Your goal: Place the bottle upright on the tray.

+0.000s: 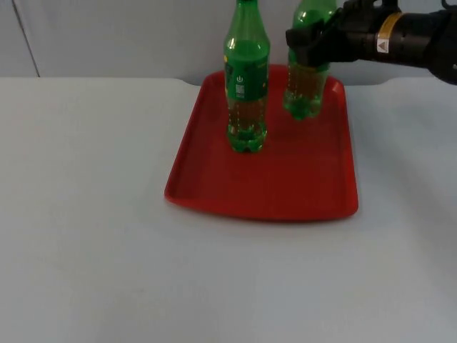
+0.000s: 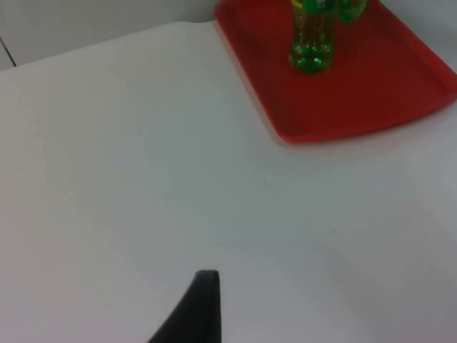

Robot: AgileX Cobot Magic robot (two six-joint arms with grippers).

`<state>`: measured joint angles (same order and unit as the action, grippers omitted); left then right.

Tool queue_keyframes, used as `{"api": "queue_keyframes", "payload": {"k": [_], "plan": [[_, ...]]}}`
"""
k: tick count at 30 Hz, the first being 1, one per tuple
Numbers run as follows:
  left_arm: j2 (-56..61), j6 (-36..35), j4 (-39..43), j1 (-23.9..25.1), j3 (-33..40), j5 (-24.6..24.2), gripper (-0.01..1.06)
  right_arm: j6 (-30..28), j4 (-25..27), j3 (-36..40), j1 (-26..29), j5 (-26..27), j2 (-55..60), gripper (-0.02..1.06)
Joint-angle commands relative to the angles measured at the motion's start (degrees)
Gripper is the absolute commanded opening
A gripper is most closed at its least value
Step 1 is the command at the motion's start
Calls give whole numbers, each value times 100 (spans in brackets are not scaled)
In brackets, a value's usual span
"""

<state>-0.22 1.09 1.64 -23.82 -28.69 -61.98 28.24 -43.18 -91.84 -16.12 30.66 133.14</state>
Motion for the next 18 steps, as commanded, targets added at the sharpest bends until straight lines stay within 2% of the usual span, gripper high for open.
{"api": "queue_keyframes", "payload": {"k": [1,9,15,18], "plan": [[22,-42,33,-14,36,46,105,-156,-28,-54,8,214,32,0],[22,-42,33,-14,36,46,105,-334,74,-54,8,426,284,0],[22,-42,33,-14,36,46,105,-806,1008,-54,33,347,295,0],[22,-42,33,-14,36,46,105,-816,1053,-54,44,324,295,0]]}}
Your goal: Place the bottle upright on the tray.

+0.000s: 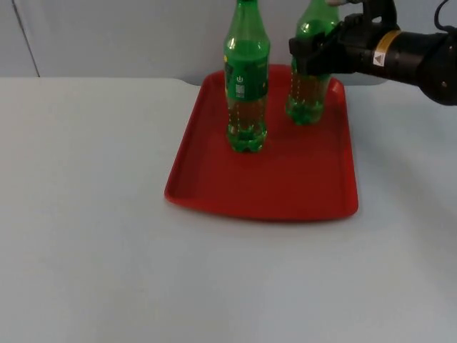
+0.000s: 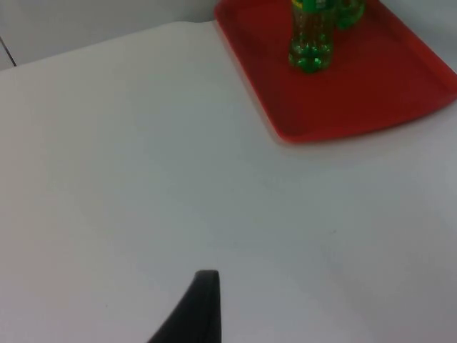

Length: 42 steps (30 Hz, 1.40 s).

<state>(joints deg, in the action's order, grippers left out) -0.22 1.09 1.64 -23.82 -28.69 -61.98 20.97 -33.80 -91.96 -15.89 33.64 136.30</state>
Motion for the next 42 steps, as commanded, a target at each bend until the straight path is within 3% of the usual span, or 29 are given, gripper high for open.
{"api": "queue_keyframes", "payload": {"k": [1,18,22,26,27,29,34,42], "plan": [[22,-42,33,-14,36,46,105,-89,116,-42,20,26,-21,0],[22,-42,33,-14,36,46,105,-89,116,-42,20,-601,-21,1],[22,-42,33,-14,36,46,105,-89,157,-42,20,-601,-21,10],[22,-42,33,-14,36,46,105,-89,157,-42,20,-601,-21,32],[22,-42,33,-14,36,46,105,-89,157,-42,20,-601,-21,32],[22,-42,33,-14,36,46,105,-89,157,-42,20,-601,-21,48],[22,-42,33,-14,36,46,105,-89,157,-42,20,-601,-21,70],[22,-42,33,-14,36,46,105,-89,157,-42,20,-601,-21,74]]}}
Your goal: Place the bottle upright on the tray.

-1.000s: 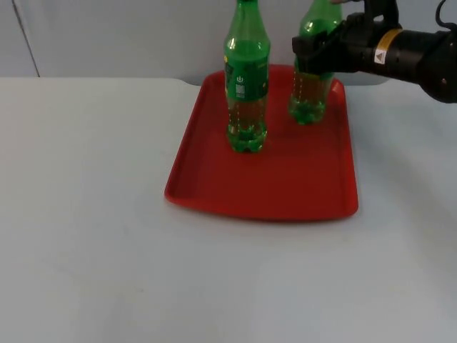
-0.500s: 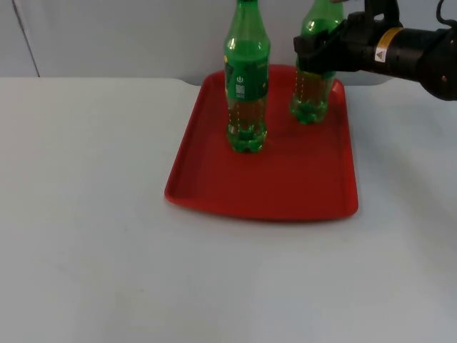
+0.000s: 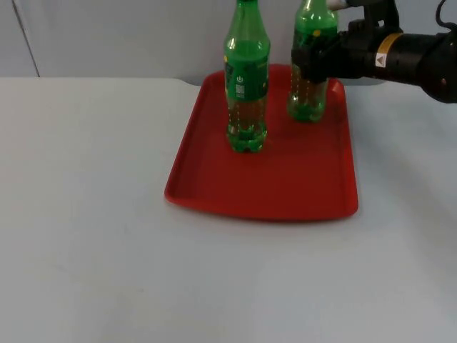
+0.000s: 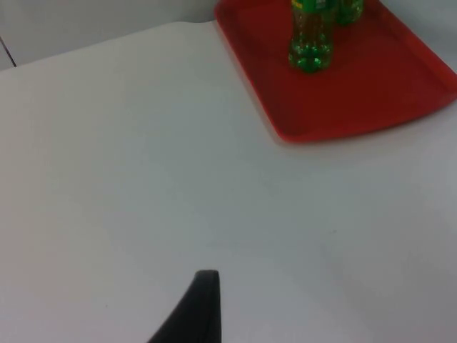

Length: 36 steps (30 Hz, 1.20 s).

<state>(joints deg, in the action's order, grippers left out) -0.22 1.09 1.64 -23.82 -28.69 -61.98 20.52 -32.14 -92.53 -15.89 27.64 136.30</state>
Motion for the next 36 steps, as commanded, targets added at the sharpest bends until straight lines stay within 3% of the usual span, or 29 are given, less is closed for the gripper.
{"api": "queue_keyframes", "payload": {"k": [1,21,25,27,36], "plan": [[22,-42,33,-14,36,46,105,-44,-8,15,20,-1,-21,74],[22,-42,33,-14,36,46,105,-44,-33,15,20,-1,-21,74],[22,-42,33,-14,36,46,105,-44,-33,15,20,-1,-21,85],[22,-42,33,-14,36,46,105,-44,-33,15,20,-1,-21,103],[22,-42,33,-14,36,46,105,122,-33,15,20,-42,-21,105]]}}
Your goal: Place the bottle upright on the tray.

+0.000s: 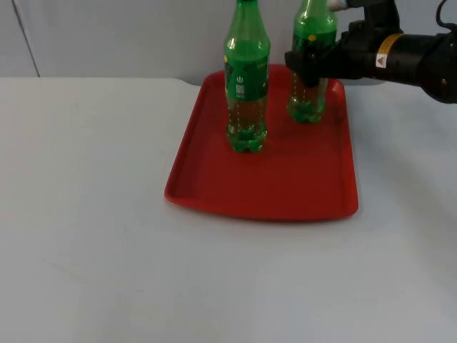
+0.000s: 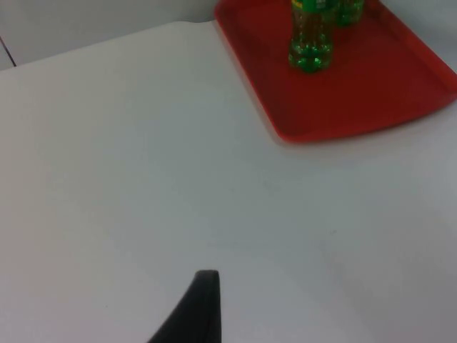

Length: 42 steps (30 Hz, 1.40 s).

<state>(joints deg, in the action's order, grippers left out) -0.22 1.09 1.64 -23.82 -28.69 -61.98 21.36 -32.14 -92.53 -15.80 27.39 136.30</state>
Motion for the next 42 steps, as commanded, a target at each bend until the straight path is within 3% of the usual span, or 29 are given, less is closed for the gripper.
{"api": "queue_keyframes", "payload": {"k": [1,4,16,20,30,32,34,35,39,40,42], "plan": [[22,-42,33,-14,36,46,105,153,-33,15,11,-65,-21,105],[22,-42,33,-14,36,46,105,344,-33,15,11,-179,-32,105],[22,-42,33,-14,36,46,105,518,-75,15,-93,-1718,-445,105],[22,-42,33,-14,36,46,105,518,-74,15,-310,-2641,-565,105],[22,-42,33,-14,36,46,105,430,208,15,-559,-3910,-796,105],[22,-42,33,-14,36,46,105,77,693,15,-559,-4393,-944,105],[22,-42,33,-14,36,46,105,-819,1521,15,-548,-5176,-1159,105],[22,-42,33,-14,36,46,105,-819,1521,15,-548,-5176,-1159,105],[22,-42,33,-14,36,46,105,-2725,2924,15,-526,-6382,-1531,105],[22,-42,33,-14,36,46,105,-2725,2924,15,-526,-6382,-1531,105],[22,-42,33,-14,36,46,105,-3212,3416,15,-526,-6762,-1692,105]]}}
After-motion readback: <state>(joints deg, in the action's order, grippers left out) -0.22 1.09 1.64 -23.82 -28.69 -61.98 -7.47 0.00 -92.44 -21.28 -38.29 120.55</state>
